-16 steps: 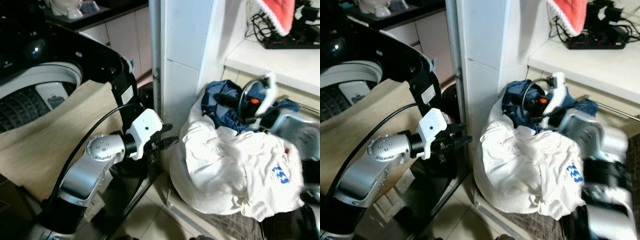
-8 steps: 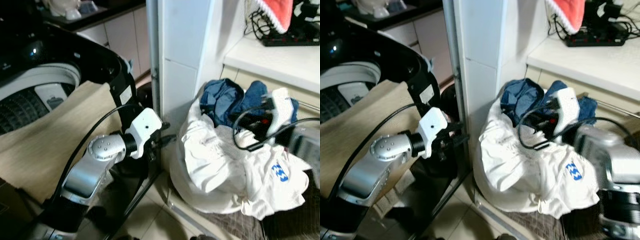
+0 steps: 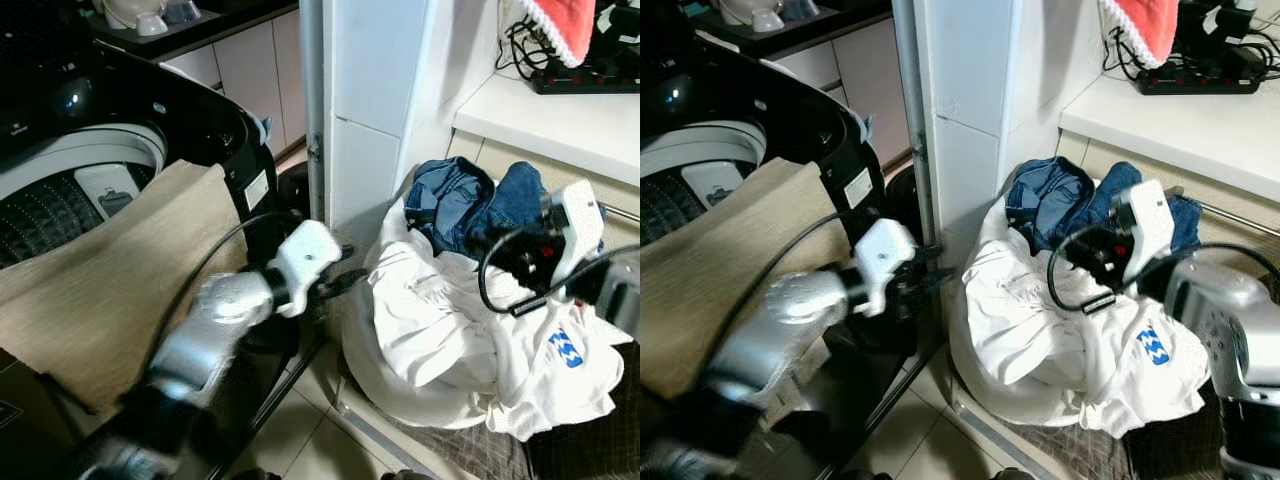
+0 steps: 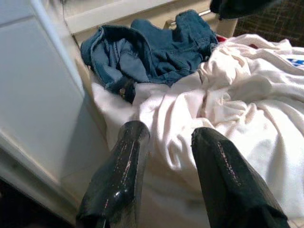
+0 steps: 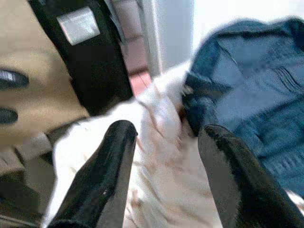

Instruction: Clothes washing

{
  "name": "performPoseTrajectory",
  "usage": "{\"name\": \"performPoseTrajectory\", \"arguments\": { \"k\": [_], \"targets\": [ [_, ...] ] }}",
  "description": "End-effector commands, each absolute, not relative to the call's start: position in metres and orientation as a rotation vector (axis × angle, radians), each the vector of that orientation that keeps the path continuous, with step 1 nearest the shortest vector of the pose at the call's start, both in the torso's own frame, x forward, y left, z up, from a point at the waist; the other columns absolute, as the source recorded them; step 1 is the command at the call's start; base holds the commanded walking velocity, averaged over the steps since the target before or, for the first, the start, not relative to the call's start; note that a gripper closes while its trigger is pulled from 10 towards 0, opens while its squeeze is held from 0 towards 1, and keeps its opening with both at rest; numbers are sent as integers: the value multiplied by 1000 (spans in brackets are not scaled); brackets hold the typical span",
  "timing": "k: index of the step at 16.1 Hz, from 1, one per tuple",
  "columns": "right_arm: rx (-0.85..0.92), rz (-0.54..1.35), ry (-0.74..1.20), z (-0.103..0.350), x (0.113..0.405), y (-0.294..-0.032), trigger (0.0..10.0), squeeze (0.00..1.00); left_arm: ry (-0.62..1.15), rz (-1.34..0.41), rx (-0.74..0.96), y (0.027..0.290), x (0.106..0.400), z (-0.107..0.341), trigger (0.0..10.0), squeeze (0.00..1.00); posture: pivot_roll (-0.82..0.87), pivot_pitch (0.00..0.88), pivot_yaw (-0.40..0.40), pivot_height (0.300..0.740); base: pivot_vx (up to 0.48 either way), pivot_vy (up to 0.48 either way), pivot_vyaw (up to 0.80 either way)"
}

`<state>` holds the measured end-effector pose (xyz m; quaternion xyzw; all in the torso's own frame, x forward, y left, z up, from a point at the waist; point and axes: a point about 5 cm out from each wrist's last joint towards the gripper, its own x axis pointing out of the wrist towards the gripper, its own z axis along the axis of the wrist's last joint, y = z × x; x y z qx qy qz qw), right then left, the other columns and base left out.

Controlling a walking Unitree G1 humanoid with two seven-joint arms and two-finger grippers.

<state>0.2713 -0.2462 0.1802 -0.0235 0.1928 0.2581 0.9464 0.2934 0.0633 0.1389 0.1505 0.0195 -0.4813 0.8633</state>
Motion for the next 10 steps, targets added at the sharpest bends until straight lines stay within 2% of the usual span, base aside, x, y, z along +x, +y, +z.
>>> {"name": "performPoseTrajectory", "arguments": {
  "k": [1,4,5,10],
  "targets": [
    [-91,484,369,186,267,-252,10000,1000,24,-1011,330,53,298,132,10000,1000,-207,38,58,740,0,0,0],
    [-104,503,363,187,251,-252,10000,1000,-8,-973,285,41,306,127,10000,1000,-237,44,72,740,0,0,0],
    [-160,512,372,184,243,-253,10000,1000,-6,-969,287,40,310,125,10000,1000,-250,45,75,740,0,0,0],
    [-161,481,369,183,228,-262,10000,1000,53,-1111,147,24,308,108,10000,1000,-294,54,80,740,0,0,0]
  ]
}}
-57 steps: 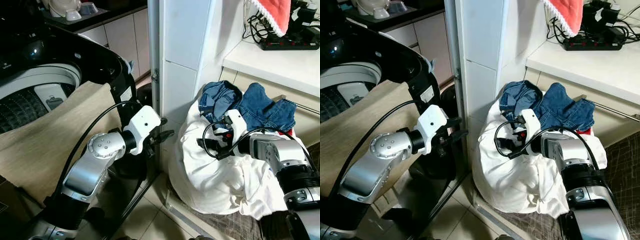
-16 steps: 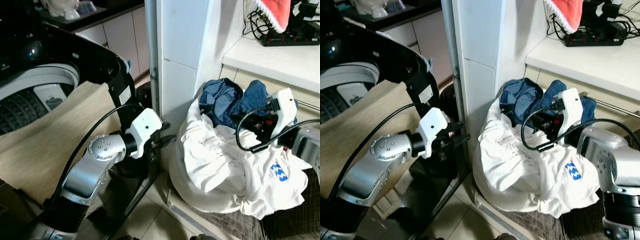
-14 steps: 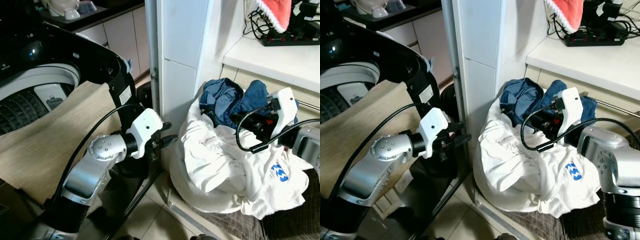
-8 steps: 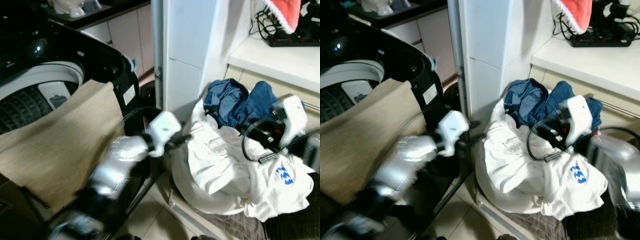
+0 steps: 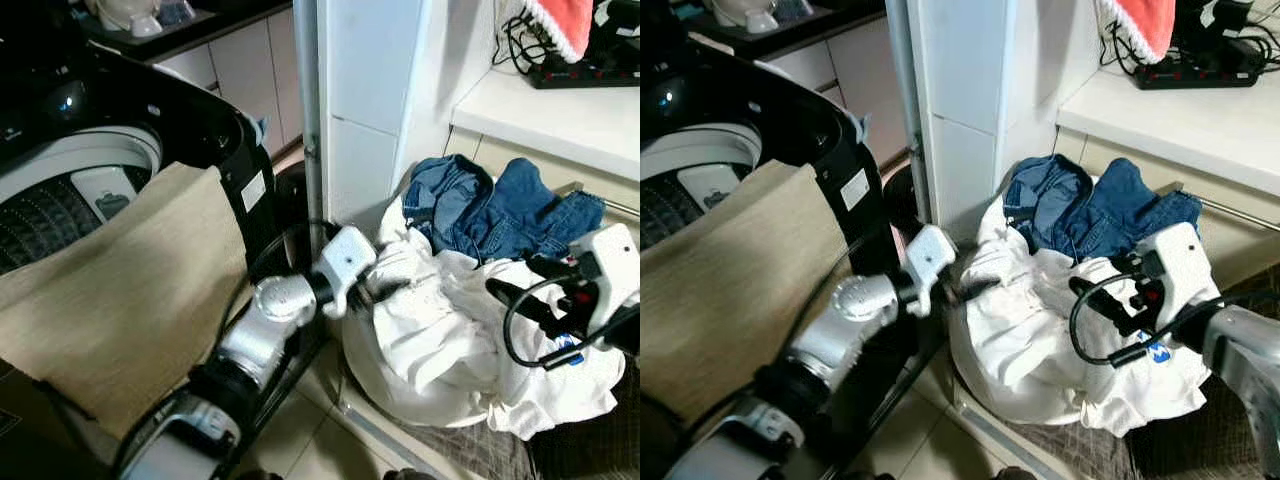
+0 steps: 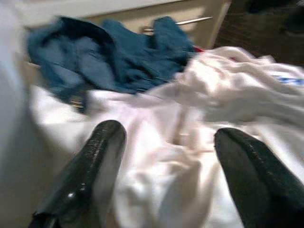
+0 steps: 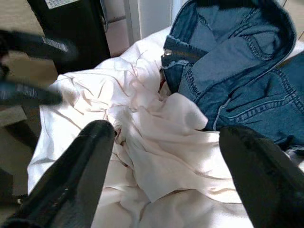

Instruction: Clothes washing

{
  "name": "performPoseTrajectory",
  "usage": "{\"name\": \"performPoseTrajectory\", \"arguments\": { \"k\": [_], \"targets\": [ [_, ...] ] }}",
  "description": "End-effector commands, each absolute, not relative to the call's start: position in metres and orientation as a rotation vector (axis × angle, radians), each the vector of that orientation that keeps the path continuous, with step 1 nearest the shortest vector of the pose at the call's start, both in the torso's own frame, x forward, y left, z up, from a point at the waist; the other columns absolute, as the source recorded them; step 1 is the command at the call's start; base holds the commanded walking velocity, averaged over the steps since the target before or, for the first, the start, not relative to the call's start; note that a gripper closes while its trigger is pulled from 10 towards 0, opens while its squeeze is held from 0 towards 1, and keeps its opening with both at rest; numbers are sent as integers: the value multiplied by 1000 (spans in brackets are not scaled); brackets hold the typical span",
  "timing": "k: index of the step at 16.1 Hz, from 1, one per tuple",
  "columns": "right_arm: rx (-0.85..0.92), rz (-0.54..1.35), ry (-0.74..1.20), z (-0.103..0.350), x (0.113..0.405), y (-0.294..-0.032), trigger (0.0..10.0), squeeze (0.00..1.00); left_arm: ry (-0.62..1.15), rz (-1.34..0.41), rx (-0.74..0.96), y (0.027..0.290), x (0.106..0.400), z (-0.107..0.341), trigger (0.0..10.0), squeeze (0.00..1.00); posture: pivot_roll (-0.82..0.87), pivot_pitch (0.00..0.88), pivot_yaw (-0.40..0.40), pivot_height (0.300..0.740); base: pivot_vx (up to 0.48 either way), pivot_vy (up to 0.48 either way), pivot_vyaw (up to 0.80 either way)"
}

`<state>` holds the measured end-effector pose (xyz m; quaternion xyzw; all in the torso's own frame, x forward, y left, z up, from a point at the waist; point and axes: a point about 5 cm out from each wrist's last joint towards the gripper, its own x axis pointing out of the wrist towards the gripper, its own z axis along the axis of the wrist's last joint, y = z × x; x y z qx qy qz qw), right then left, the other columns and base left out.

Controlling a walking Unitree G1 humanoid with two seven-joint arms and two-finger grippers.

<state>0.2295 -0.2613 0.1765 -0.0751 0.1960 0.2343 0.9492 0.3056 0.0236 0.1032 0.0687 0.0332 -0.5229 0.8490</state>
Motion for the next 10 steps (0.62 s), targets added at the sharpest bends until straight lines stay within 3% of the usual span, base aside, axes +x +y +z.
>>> {"name": "performPoseTrajectory", "arguments": {
  "k": [1,3,5,6,9,10],
  "targets": [
    [-168,474,375,182,228,-263,10000,1000,58,-1123,142,23,307,106,10000,1000,-294,54,80,740,0,0,0],
    [-174,458,380,181,229,-267,10000,1000,62,-1108,77,17,309,102,10000,1000,-298,56,72,740,0,0,0],
    [-178,475,387,182,229,-266,10000,1000,100,-1089,140,16,312,93,10000,1000,-297,57,69,740,0,0,0],
    [-186,487,396,180,229,-265,10000,1000,108,-1063,191,16,314,90,10000,0,-297,57,69,740,0,0,0],
    [-186,507,417,178,227,-263,10000,1000,137,-1050,274,14,315,82,10000,0,-298,55,67,740,0,0,0],
    [-183,515,421,179,227,-263,10000,565,144,-1041,300,15,316,80,10000,0,-298,55,67,740,0,0,0]
  ]
}}
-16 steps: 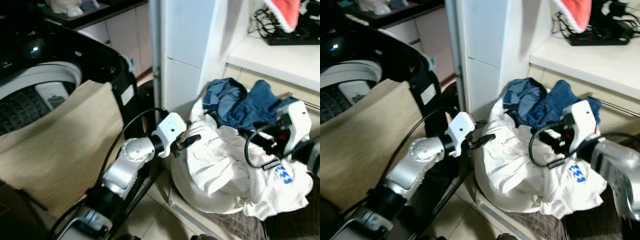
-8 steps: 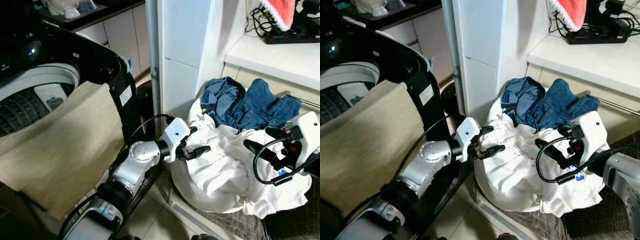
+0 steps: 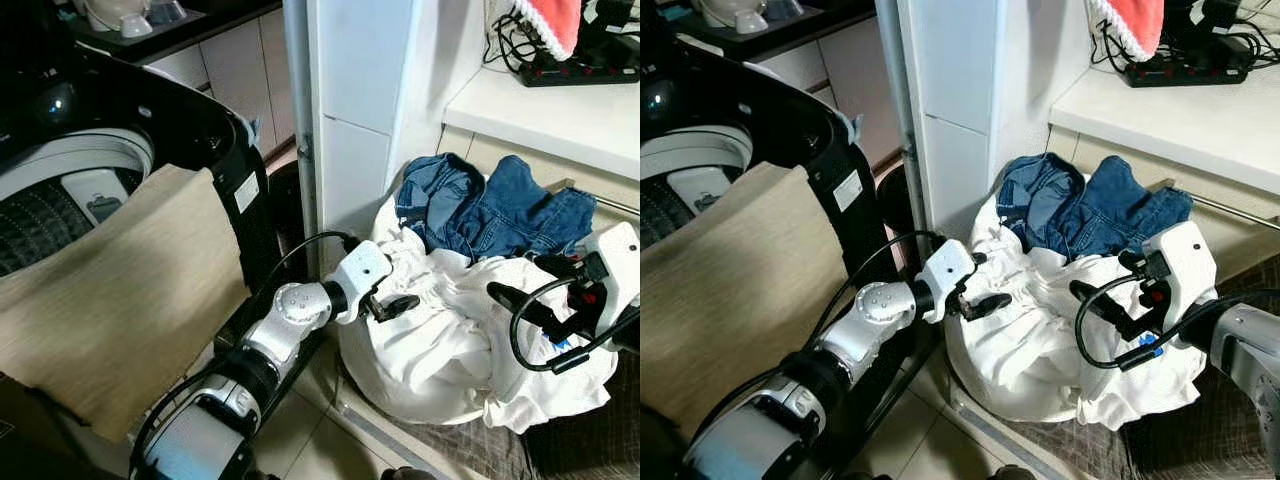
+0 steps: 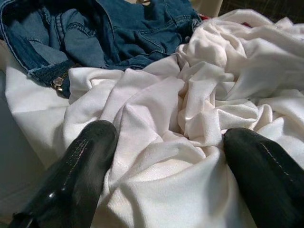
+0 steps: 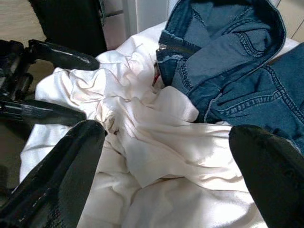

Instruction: Clothes washing

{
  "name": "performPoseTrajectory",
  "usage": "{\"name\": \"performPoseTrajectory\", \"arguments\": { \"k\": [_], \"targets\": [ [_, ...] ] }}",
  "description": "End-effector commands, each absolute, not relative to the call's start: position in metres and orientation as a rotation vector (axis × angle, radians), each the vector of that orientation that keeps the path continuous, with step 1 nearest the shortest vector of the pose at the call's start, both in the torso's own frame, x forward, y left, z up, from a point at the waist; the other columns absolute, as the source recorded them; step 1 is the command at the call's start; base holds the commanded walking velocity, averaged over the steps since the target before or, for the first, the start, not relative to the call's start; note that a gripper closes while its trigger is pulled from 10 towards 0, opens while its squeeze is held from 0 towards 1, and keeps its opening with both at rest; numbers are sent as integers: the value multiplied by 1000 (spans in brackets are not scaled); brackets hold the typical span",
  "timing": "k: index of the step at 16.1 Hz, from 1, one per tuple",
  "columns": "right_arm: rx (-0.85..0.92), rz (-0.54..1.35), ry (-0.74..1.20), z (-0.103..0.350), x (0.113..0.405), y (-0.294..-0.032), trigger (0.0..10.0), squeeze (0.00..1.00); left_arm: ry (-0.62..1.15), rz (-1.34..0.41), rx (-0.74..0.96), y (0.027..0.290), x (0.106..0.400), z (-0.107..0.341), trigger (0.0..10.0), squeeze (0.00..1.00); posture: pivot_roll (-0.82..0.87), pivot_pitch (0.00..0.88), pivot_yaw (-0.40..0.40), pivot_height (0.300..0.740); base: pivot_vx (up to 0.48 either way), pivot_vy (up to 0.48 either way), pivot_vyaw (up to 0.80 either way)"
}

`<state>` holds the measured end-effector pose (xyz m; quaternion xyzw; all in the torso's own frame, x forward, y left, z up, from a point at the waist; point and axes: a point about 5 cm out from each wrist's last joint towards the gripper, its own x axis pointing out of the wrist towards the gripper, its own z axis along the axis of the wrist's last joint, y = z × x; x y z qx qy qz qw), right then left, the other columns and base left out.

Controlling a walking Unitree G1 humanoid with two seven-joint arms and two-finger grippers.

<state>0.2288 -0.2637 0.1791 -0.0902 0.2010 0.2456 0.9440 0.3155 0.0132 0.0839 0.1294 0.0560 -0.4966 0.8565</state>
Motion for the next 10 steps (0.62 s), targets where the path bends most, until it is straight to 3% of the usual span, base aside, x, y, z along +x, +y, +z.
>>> {"name": "performPoseTrajectory", "arguments": {
  "k": [1,2,3,4,5,8,10],
  "targets": [
    [-181,536,425,180,226,-262,10000,0,148,-1030,316,17,317,78,10000,0,-296,54,67,740,0,0,0],
    [-179,544,425,180,225,-261,10000,0,147,-1032,316,18,317,77,10000,0,-294,53,66,740,0,0,0],
    [-176,564,425,180,224,-260,10000,0,148,-1037,303,19,317,77,5961,0,-291,53,64,740,0,0,0],
    [-176,581,426,180,224,-258,10000,0,150,-1038,294,19,317,77,4039,0,-290,53,64,740,0,0,0],
    [-178,612,428,179,222,-256,10000,0,156,-1047,280,20,316,76,0,0,-290,53,63,740,0,0,0],
    [-175,724,413,179,215,-248,10000,0,172,-1057,236,23,315,74,0,0,-287,50,62,740,0,0,0],
    [-182,703,411,178,217,-251,10000,0,179,-1054,218,24,316,73,0,0,-287,47,62,740,0,0,0]
  ]
}}
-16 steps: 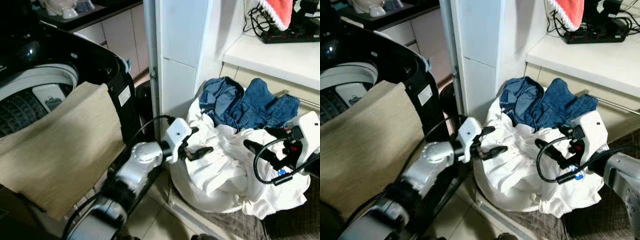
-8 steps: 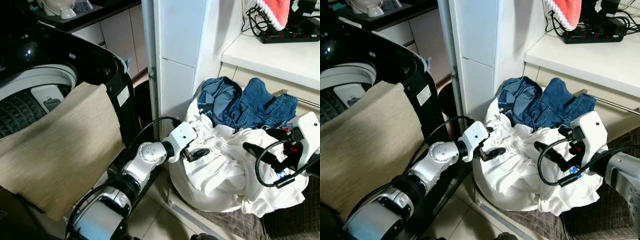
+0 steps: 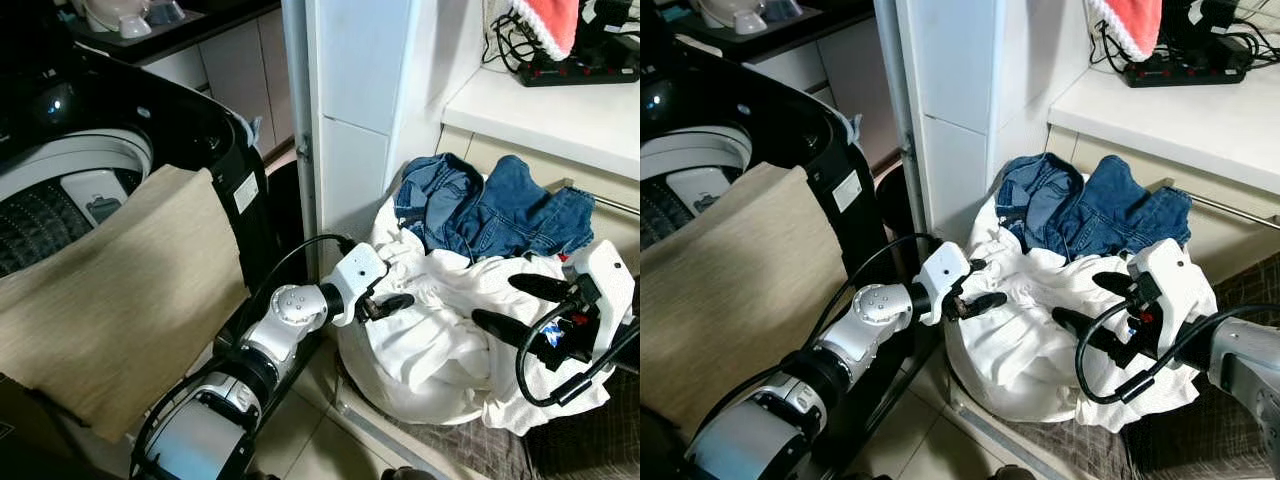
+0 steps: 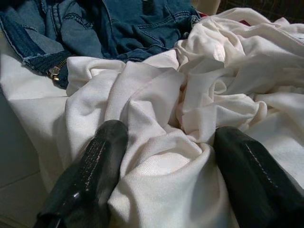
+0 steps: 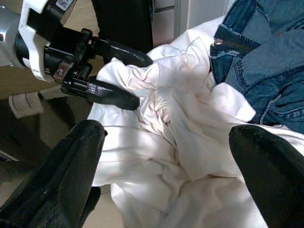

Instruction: Clothes washing

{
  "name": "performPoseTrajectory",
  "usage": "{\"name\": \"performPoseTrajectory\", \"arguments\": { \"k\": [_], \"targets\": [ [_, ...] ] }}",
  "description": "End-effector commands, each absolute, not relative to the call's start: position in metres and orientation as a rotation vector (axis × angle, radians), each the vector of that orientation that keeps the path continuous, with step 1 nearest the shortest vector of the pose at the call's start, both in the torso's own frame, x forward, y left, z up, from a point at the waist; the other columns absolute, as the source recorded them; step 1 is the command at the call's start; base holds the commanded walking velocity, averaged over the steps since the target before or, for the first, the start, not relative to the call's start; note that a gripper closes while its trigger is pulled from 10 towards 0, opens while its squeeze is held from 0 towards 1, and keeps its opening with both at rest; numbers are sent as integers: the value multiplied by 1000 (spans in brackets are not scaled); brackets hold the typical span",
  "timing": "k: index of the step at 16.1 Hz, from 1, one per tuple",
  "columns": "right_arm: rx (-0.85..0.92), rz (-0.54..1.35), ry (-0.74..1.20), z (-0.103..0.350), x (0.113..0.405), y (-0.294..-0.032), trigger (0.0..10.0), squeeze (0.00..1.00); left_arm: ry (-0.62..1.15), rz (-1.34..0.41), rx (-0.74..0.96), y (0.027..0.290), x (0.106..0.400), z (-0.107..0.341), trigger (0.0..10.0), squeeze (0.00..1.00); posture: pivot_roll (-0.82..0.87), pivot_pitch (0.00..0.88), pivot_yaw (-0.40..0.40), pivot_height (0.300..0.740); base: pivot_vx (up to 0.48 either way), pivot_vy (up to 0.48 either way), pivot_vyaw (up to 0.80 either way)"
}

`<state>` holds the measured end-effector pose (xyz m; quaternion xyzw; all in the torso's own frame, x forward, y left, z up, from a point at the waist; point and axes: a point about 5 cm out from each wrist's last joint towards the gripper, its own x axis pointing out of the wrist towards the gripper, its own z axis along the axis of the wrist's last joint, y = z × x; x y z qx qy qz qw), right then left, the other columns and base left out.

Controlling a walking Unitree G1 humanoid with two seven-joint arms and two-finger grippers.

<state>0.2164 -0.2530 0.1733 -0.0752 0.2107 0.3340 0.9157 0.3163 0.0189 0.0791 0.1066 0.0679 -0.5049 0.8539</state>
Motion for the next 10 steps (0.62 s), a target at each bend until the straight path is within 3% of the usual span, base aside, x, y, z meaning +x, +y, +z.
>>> {"name": "performPoseTrajectory", "arguments": {
  "k": [1,10],
  "targets": [
    [-184,697,411,178,218,-251,10000,0,182,-1057,212,24,316,73,0,0,-287,45,62,740,0,0,0],
    [-199,693,412,178,218,-255,10000,0,177,-1066,180,24,315,74,0,0,-294,31,62,740,0,0,0]
  ]
}}
